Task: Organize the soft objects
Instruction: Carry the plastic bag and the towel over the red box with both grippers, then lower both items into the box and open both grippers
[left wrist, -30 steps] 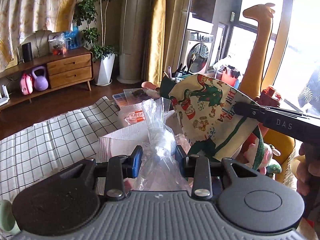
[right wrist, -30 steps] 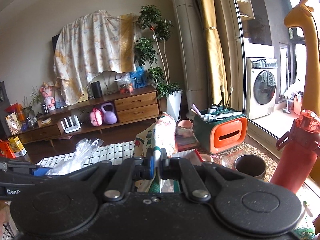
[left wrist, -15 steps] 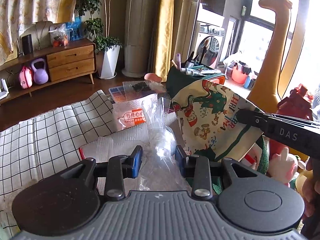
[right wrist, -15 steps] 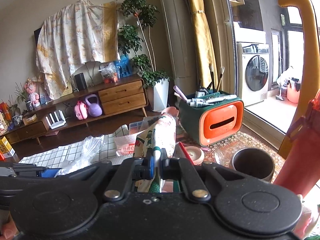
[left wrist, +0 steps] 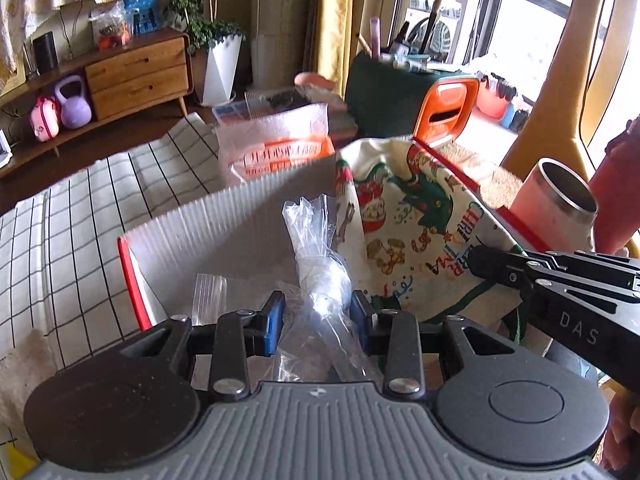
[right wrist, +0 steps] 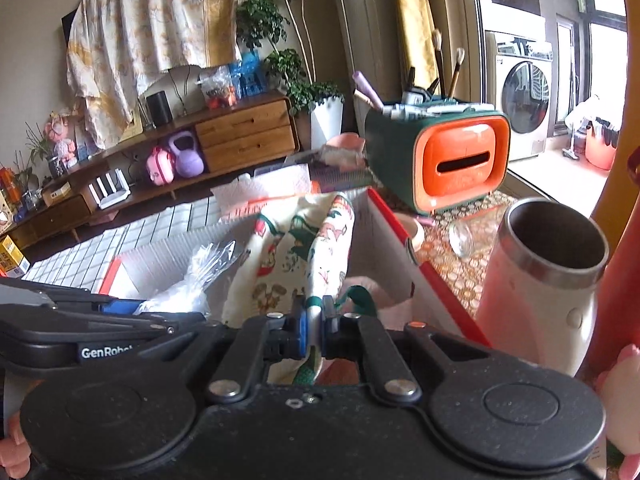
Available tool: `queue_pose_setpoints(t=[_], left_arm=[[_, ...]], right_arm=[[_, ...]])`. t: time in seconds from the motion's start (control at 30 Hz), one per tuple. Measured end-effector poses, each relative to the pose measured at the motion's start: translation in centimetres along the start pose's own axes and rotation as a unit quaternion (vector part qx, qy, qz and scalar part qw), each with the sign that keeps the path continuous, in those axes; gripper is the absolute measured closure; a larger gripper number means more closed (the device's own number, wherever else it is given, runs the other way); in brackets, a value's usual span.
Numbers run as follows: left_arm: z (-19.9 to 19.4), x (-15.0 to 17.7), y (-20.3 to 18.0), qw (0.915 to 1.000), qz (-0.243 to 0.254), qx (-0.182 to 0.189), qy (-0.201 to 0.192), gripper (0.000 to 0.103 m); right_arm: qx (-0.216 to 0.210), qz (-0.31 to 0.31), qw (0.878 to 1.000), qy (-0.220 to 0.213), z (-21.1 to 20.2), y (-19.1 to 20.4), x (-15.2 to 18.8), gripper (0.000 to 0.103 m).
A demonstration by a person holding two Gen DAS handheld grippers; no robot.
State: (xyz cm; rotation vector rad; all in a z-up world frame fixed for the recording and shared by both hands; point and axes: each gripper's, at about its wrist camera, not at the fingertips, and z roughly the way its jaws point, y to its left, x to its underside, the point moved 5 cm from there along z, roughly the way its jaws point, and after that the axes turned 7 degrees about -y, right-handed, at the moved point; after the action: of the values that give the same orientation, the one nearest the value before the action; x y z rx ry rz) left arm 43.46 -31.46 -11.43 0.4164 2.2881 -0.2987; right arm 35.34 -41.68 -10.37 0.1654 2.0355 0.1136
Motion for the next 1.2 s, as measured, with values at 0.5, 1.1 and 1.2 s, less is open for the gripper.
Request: queue_pose_setpoints(t=[0.5,1.1,1.2], left_arm=[[2.1,1.7,0.5,0.9981,-0.004,-0.012,0.06,0.067],[-2.5,1.1,0.9,0.9992,-0.035,0.018,0.006,0.027],[-4.2,0.9,1.1,0.9991,-0.037,0.017,-0.005,0.027]], right_arm=[[0.005,-0.008,1.0,0.03,0.4,0.0,1.9,0.083],[-0.001,0.0,1.0,0.019,-2.8,0.3,1.1,0.048],[-0.007,-0.008,1.0,0.014,-3.8,0.9,0.9,0.043]])
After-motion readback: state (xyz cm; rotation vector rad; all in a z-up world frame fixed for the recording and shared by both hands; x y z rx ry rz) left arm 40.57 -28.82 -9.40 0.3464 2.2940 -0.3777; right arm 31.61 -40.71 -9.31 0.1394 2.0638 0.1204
